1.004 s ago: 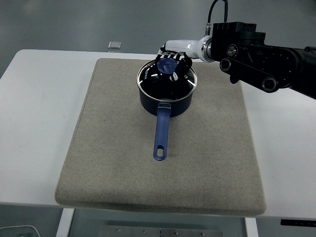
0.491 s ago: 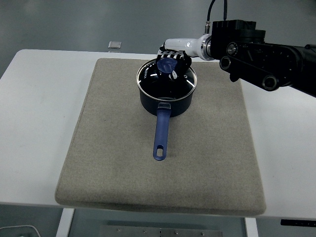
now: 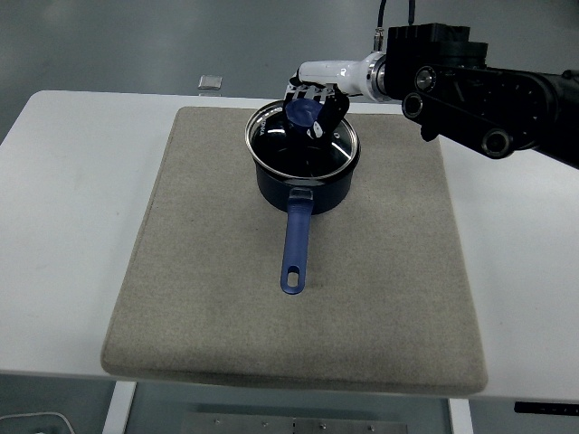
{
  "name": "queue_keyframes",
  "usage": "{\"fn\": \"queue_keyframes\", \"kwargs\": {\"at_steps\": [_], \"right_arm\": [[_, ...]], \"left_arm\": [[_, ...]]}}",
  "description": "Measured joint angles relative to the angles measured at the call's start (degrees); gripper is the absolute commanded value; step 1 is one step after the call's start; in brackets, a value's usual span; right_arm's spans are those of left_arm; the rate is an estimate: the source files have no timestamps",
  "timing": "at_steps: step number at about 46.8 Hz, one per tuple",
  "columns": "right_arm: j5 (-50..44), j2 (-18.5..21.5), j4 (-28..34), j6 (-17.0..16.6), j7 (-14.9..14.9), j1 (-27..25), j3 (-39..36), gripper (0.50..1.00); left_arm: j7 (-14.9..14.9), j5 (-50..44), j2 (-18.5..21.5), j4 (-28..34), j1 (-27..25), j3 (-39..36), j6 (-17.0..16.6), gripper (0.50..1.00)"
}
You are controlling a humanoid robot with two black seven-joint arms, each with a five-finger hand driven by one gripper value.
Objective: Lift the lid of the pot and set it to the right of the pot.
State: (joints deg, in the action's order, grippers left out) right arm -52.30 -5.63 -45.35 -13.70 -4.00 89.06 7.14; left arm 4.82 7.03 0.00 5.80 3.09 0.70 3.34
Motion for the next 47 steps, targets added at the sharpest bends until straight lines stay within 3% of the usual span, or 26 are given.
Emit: {"fn": "queue_keyframes", "kwargs": {"at_steps": [15,47], "right_arm": [[0.1,-1.5,0.0,-1.3,0.1,2.6,1.0,0.500],[0.1,-13.8,0.0,-2.1,0.4,2.3,3.9,0.500]], "left_arm": [[0.0,0.0,0.0,0.0,0.0,0.0,0.0,1.000],[0.0,0.0,0.0,0.0,0.0,0.0,0.0,1.000]]}}
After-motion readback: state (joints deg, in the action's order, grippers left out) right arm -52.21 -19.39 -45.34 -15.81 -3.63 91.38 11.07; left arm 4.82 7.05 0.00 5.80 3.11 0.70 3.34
